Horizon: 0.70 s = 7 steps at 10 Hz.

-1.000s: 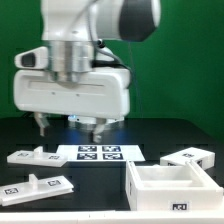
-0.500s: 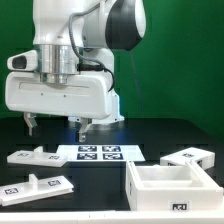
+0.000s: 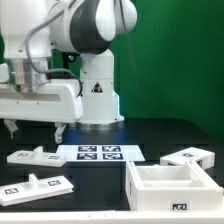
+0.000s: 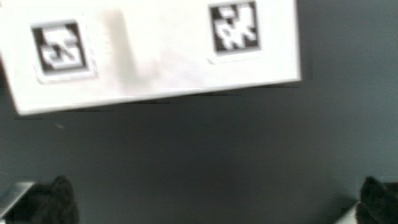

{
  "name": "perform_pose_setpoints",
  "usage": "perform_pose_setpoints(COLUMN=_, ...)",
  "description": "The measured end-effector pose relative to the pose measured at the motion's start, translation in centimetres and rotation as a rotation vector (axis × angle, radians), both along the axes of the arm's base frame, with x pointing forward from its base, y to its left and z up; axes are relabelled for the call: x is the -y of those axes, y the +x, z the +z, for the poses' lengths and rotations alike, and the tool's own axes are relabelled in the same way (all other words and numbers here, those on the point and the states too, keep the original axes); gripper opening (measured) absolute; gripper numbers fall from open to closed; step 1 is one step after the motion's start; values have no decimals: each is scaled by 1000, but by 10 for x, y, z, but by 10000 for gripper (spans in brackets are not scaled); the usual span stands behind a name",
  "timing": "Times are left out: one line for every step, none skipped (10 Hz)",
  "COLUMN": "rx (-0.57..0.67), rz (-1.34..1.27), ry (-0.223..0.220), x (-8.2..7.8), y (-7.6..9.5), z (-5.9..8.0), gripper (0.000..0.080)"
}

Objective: Assemble cabinet

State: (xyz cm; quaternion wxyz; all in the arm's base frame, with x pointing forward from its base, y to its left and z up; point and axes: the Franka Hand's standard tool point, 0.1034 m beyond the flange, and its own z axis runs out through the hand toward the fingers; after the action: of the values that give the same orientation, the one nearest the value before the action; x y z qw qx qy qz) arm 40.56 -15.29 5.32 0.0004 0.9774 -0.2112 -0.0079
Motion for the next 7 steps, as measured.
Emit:
perform_pose_setpoints(rx=-5, rz=5, ry=6, x=-2, y=0, z=0, gripper=796)
perform_pose_setpoints(rx=-5, rz=4, ry=5, x=-1, y=0, z=0, gripper=796)
perform_pose_setpoints(rx=-8, rz=5, ry=7, x=-1, y=-2, z=-1, gripper=796)
perform_pose_setpoints(rx=-12, rz=3, ry=30, x=6, y=-13, z=-5, gripper=796)
perform_pose_setpoints(rx=-20, rz=-24, ry=47, x=14, y=-27, z=-10, gripper=796)
perform_pose_setpoints(rx=-33, rz=-35, ry=53, x=16, y=-33, z=-14, gripper=796)
perform_pose_setpoints(rx=-50, rz=-38, ry=60, x=16, y=-38, z=-19, gripper=796)
